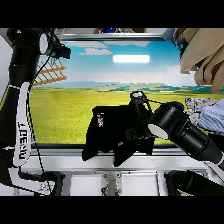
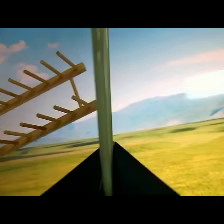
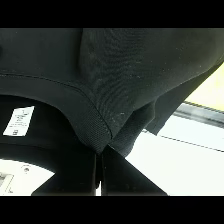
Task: Fold the clothes and pants, and hang the long-sleeved shirts on hangers.
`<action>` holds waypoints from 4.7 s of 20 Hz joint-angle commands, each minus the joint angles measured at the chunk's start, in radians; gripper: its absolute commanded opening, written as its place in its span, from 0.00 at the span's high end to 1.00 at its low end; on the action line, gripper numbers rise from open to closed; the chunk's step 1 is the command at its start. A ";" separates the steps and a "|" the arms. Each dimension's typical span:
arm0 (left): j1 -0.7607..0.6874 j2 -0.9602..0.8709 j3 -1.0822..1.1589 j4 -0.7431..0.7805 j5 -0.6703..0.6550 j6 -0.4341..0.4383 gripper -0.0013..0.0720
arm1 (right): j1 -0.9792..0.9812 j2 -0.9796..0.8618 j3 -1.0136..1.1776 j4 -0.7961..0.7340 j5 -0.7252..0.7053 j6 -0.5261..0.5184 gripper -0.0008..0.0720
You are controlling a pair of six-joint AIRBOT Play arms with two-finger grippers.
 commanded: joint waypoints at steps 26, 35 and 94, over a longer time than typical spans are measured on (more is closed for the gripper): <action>0.086 0.095 -0.064 -0.821 -0.459 0.579 0.96 | 0.001 0.000 0.000 0.000 0.000 0.000 0.96; 0.282 0.362 -0.503 -0.769 -0.548 0.918 0.96 | 0.001 0.000 0.000 0.000 0.000 0.000 0.96; 0.208 0.516 -0.964 -1.053 -0.323 1.311 0.96 | -0.257 0.112 0.102 0.008 0.125 0.053 0.96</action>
